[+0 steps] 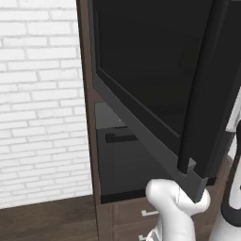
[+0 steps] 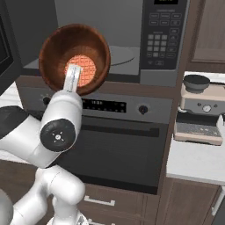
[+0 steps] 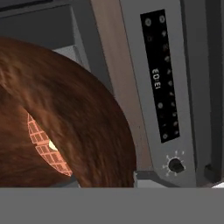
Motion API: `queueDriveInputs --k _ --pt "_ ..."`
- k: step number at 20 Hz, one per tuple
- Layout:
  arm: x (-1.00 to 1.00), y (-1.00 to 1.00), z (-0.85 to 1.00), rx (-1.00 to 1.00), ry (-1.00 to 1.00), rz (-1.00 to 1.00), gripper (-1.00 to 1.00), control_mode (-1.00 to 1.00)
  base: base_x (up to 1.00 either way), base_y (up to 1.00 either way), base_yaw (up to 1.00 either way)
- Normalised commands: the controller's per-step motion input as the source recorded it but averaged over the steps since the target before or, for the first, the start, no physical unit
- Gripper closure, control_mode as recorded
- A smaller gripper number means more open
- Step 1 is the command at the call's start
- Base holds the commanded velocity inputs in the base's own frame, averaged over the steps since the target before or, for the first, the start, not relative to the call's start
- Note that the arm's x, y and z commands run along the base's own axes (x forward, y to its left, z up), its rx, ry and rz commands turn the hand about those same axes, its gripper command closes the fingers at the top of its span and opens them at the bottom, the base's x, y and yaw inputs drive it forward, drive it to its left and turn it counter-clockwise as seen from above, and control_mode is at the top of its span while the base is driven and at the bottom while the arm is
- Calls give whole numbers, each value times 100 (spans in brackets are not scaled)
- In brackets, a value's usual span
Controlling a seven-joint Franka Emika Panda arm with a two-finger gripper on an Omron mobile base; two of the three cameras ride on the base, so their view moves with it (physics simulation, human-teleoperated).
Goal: Open the microwave, place the bowl with waffle inside the microwave, then close the microwave door and turn it on.
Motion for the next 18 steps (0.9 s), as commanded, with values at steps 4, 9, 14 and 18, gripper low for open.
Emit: queueDriveInputs --k 4,9,14,18 --pt "100 0 43 0 4 7 100 -100 0 0 0" --pt "100 0 38 0 1 16 100 -100 0 0 0" --pt "100 2 36 0 17 14 100 -100 0 0 0" --pt "100 8 4 -1 38 1 100 -100 0 0 0"
